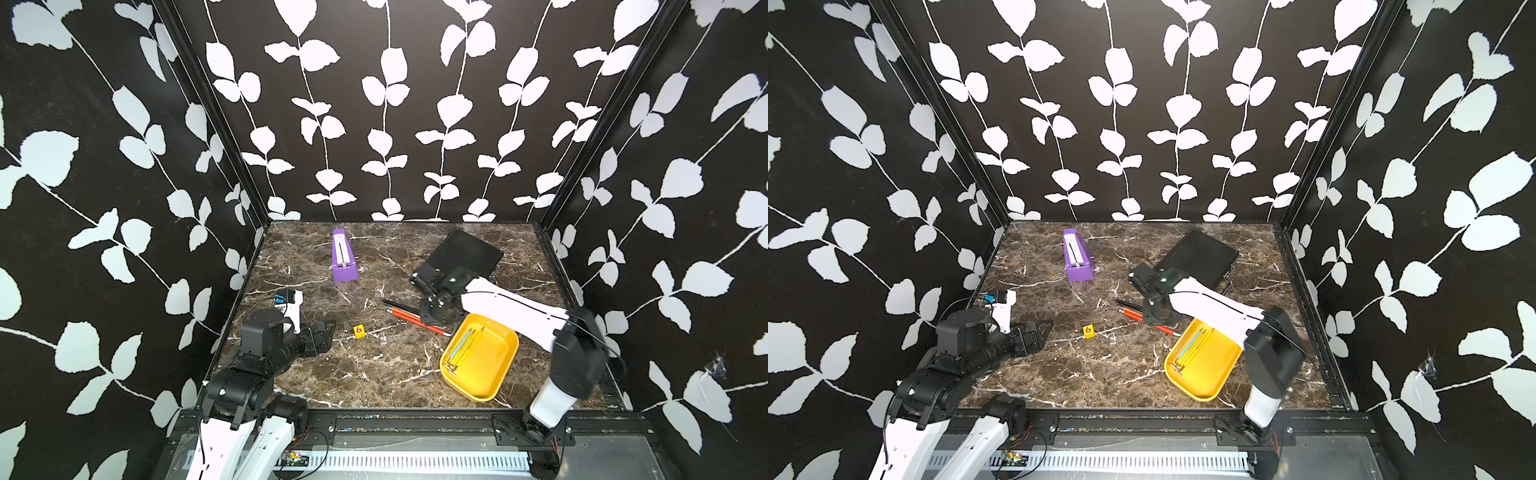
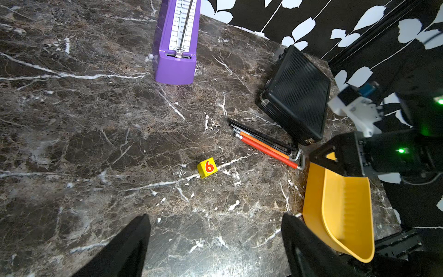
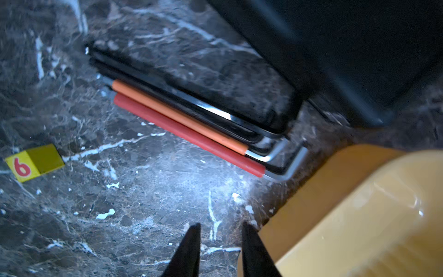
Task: Put the hex key on the desktop into the storage box
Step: Place the Allen key in the storage box, then pick up the Allen key from the center of the board.
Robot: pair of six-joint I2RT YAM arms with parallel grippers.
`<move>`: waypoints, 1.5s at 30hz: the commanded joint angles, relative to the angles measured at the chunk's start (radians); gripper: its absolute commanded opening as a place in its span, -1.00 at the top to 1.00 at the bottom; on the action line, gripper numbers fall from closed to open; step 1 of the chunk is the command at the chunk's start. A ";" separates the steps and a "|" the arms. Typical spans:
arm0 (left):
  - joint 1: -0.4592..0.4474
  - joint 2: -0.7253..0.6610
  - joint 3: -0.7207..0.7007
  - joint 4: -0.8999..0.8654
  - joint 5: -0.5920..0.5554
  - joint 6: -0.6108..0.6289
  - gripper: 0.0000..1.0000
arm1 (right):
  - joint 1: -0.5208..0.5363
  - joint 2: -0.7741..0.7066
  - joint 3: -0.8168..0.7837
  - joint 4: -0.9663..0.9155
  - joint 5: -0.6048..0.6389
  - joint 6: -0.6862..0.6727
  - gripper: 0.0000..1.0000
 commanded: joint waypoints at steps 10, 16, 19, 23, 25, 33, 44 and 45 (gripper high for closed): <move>-0.003 -0.002 -0.011 0.014 -0.023 0.007 -0.73 | 0.025 0.256 0.212 -0.202 0.080 -0.447 0.14; -0.003 0.008 -0.011 0.013 -0.026 0.005 -0.73 | 0.023 0.323 0.236 -0.177 0.099 -0.514 0.03; -0.003 0.013 -0.011 0.012 -0.030 0.005 -0.73 | 0.023 0.354 0.251 -0.166 0.108 -0.544 0.09; -0.003 0.013 -0.011 0.010 -0.033 0.005 -0.73 | 0.020 0.392 0.267 -0.163 0.106 -0.574 0.18; -0.003 0.015 -0.010 0.011 -0.032 0.006 -0.73 | 0.019 0.405 0.269 -0.161 0.101 -0.578 0.22; -0.003 0.017 -0.010 0.008 -0.032 0.005 -0.73 | 0.013 0.419 0.249 -0.150 0.064 -0.591 0.39; -0.003 0.018 -0.010 0.010 -0.033 0.004 -0.73 | 0.015 0.438 0.249 -0.186 -0.067 -0.601 0.47; -0.003 0.018 -0.011 0.009 -0.032 0.003 -0.73 | 0.015 0.443 0.246 -0.184 -0.063 -0.598 0.46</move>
